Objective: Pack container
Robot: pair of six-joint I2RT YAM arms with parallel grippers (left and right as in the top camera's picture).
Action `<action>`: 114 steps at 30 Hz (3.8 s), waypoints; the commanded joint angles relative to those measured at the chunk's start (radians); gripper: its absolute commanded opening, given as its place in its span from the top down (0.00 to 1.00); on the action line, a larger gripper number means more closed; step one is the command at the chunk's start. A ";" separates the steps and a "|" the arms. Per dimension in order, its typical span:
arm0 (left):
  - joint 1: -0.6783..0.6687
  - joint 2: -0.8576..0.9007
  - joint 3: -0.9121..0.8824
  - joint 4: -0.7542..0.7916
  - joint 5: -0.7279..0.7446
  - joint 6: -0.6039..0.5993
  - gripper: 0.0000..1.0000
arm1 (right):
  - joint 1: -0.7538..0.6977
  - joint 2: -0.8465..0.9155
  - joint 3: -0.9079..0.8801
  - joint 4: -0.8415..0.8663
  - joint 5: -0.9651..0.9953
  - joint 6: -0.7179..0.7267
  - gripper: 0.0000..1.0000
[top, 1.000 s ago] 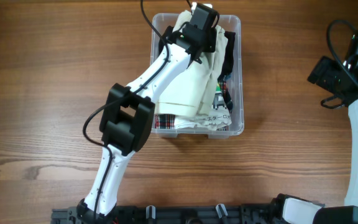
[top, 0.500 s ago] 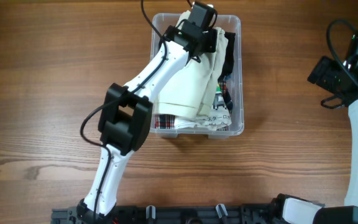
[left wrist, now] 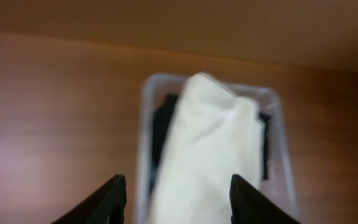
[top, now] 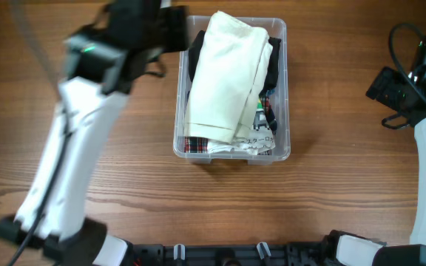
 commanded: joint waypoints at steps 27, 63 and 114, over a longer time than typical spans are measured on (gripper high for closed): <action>0.000 -1.436 -1.028 0.002 -0.187 -0.156 0.23 | 0.000 -0.009 0.016 0.002 0.016 0.000 0.00; 0.000 -1.439 -1.847 0.524 -0.166 -0.227 0.00 | 0.000 -0.009 0.016 0.002 0.017 -0.001 0.00; -0.001 -1.423 -2.019 1.004 0.138 0.093 0.00 | 0.000 -0.009 0.016 0.003 0.017 -0.001 0.01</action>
